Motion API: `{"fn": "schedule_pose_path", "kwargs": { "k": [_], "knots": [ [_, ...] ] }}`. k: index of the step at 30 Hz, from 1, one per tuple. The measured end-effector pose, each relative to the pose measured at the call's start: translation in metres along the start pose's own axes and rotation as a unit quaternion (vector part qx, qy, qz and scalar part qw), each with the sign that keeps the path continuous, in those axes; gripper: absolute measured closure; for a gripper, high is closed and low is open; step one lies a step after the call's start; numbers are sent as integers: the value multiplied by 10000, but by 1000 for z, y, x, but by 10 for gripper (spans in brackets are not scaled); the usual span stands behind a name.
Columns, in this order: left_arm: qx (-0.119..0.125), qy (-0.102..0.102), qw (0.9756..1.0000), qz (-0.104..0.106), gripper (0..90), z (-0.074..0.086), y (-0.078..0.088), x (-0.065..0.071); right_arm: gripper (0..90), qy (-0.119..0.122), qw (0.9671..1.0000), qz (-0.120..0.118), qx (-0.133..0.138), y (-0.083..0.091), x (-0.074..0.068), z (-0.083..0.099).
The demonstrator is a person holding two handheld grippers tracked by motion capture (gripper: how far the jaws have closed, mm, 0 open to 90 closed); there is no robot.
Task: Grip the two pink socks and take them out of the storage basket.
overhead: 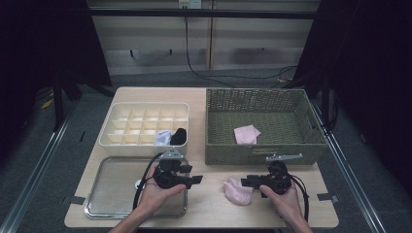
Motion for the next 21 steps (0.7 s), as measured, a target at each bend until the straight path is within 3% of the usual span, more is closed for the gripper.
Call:
{"fn": "schedule_pose_path", "kwargs": {
  "k": [3, 6, 8, 14, 16, 21],
  "knots": [
    [36, -247, 9997, 83, 492, -7, -6, 6, 582, 43, 9998, 131, -116, -4, 1, 3],
    [-78, -306, 9989, 345, 542, -13, -17, 13, 625, 76, 9997, 181, -158, -5, 2, 2],
    [-191, -414, 9984, 344, 561, -14, -26, 17, 643, 70, 9996, 196, -195, -7, 2, 3],
    [-543, -508, 9955, 593, 564, -4, -45, 25, 793, 218, 9987, 170, -421, -19, -2, 6],
    [-659, -555, 9939, 688, 609, -2, -48, 27, 842, 257, 9983, 145, -511, -23, -4, 7],
    [-809, -611, 9912, 854, 659, 3, -57, 32, 889, 340, 9974, 34, -636, -33, -11, 6]
  ]
}}
Point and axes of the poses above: each handheld gripper's, and its own axes: y roughly backward along the jaws, z roughly out of its underside, x roughly to its right, the point moved 4 cm from there along -y, roughly forward along the jaws, and after that the axes turned 8 degrees about -x, right-handed, at the moved point
